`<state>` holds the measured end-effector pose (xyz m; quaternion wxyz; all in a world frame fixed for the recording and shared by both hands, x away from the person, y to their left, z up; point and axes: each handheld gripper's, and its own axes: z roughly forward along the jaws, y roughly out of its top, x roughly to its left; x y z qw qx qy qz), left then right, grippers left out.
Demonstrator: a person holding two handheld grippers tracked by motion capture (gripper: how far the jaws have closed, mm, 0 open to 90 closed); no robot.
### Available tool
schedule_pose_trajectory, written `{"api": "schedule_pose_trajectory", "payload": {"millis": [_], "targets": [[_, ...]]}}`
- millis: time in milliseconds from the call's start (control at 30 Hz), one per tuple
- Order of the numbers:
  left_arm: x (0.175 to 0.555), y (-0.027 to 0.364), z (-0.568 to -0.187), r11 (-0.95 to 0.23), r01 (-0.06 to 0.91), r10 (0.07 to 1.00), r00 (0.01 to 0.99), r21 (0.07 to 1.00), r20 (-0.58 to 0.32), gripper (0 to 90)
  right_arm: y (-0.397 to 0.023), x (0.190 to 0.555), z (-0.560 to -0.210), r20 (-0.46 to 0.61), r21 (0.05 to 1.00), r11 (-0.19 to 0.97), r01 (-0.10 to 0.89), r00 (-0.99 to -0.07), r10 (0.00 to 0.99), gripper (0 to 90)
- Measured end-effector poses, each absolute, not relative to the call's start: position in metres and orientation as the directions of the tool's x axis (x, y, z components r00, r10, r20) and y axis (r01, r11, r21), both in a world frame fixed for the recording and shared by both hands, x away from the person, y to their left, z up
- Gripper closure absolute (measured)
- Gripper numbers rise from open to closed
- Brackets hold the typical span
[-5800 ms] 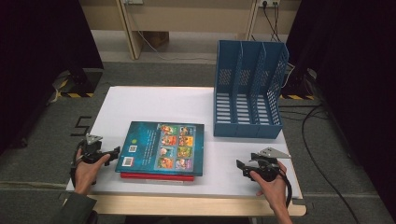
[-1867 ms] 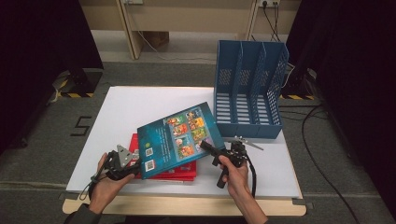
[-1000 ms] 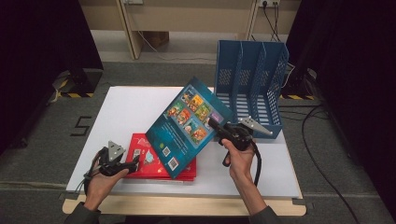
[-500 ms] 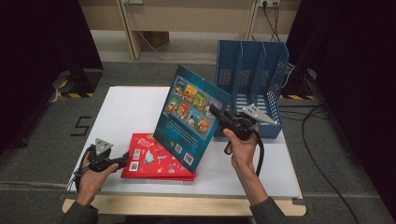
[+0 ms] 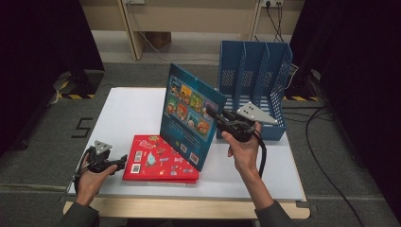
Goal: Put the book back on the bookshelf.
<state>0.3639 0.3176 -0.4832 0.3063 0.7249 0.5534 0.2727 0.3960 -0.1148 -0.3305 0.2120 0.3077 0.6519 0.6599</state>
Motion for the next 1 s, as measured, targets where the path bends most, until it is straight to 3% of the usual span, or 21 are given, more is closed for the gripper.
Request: {"api": "schedule_pose_trajectory", "payload": {"millis": [300,667,1000], "targets": [[0.367,0.319,-0.488,-0.206,0.651,0.968,0.244,0.73,0.055,20.5,-0.094,0.385,-0.319,-0.013,0.999,0.039,0.016,-0.762,0.648,79.3],[0.367,0.32,-0.49,-0.198,0.664,0.969,0.244,0.721,0.041,19.9,-0.091,0.384,-0.319,0.024,0.999,0.01,0.037,-0.815,0.579,79.5],[0.367,0.321,-0.491,-0.185,0.667,0.971,0.239,0.722,0.028,19.9,-0.078,0.38,-0.334,0.017,0.996,0.06,0.062,-0.822,0.57,76.6]]}}
